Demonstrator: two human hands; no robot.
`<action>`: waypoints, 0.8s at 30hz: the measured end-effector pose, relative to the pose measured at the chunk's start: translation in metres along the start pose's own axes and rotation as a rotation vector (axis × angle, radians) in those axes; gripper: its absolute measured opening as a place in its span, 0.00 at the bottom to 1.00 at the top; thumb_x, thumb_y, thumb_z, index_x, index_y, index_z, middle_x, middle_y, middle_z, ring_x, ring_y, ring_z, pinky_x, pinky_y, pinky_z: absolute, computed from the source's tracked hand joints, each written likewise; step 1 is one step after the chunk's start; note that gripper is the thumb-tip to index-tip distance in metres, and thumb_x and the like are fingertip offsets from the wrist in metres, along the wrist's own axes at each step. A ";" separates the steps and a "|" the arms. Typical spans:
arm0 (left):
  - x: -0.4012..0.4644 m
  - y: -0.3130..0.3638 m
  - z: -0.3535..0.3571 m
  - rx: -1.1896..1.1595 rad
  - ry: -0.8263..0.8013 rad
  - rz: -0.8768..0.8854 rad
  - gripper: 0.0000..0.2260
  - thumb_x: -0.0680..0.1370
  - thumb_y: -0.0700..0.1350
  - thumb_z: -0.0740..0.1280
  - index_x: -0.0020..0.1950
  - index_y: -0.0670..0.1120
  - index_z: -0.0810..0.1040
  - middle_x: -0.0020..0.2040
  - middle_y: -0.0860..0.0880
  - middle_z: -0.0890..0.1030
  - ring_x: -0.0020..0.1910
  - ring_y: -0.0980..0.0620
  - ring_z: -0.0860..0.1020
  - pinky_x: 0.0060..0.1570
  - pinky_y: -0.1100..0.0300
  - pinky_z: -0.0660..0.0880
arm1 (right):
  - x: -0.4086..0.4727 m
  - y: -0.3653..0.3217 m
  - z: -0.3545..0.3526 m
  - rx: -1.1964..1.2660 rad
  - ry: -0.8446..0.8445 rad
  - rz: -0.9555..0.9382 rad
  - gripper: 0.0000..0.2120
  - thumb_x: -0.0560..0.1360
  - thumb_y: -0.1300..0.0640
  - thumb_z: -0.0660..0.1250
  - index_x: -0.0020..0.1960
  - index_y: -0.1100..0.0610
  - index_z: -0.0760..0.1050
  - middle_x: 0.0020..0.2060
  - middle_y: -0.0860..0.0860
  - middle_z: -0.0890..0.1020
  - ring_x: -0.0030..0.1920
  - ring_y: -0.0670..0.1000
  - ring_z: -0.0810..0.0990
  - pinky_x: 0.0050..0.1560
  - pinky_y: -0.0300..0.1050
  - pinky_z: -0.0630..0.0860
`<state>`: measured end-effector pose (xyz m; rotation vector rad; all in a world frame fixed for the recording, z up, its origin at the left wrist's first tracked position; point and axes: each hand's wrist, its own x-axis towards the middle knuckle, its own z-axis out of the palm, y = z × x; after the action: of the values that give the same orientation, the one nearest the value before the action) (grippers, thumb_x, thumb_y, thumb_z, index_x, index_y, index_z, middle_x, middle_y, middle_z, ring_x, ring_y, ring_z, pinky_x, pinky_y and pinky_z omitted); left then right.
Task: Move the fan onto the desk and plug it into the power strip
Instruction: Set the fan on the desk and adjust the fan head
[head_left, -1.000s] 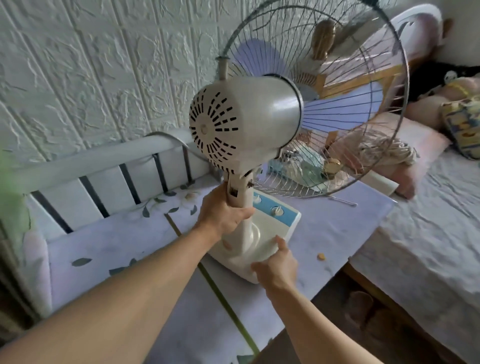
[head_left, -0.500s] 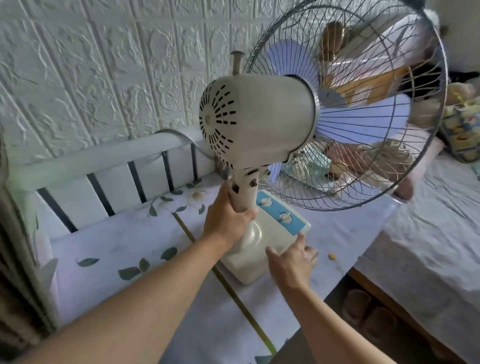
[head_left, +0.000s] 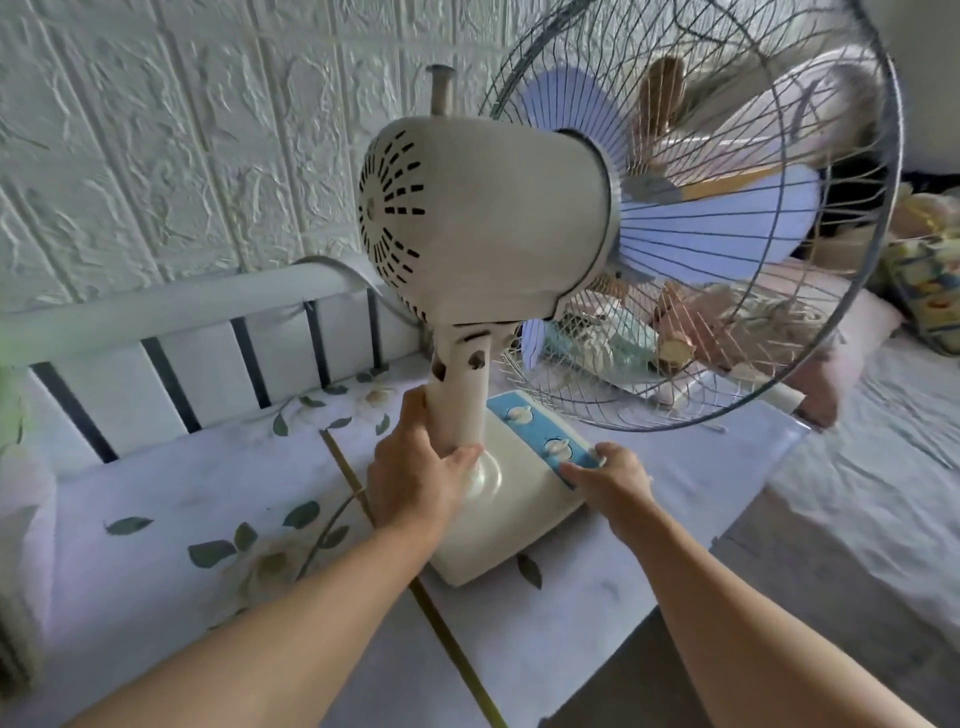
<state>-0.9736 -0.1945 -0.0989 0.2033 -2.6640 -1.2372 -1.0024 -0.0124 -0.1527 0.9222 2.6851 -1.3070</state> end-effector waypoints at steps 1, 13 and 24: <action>0.002 -0.001 -0.001 -0.008 -0.023 0.008 0.27 0.71 0.51 0.73 0.67 0.50 0.67 0.63 0.47 0.78 0.60 0.43 0.78 0.58 0.48 0.76 | -0.002 0.004 -0.001 -0.005 0.006 0.010 0.23 0.67 0.48 0.72 0.56 0.61 0.75 0.53 0.60 0.78 0.59 0.61 0.74 0.61 0.56 0.72; 0.049 -0.006 -0.011 -0.035 -0.300 0.123 0.27 0.70 0.44 0.75 0.66 0.47 0.67 0.63 0.45 0.76 0.61 0.44 0.76 0.62 0.47 0.73 | -0.044 0.029 0.018 -0.169 0.237 0.099 0.28 0.70 0.36 0.64 0.56 0.59 0.73 0.54 0.60 0.77 0.58 0.60 0.71 0.58 0.49 0.65; 0.078 -0.010 -0.016 -0.017 -0.417 0.223 0.28 0.71 0.41 0.74 0.67 0.45 0.65 0.63 0.45 0.77 0.62 0.44 0.76 0.64 0.45 0.72 | -0.057 0.012 0.036 -0.088 0.308 0.189 0.29 0.70 0.38 0.66 0.57 0.62 0.72 0.59 0.63 0.72 0.61 0.61 0.68 0.61 0.49 0.67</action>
<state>-1.0451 -0.2283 -0.0871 -0.3865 -2.9074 -1.3493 -0.9580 -0.0615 -0.1698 1.4303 2.7528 -1.0783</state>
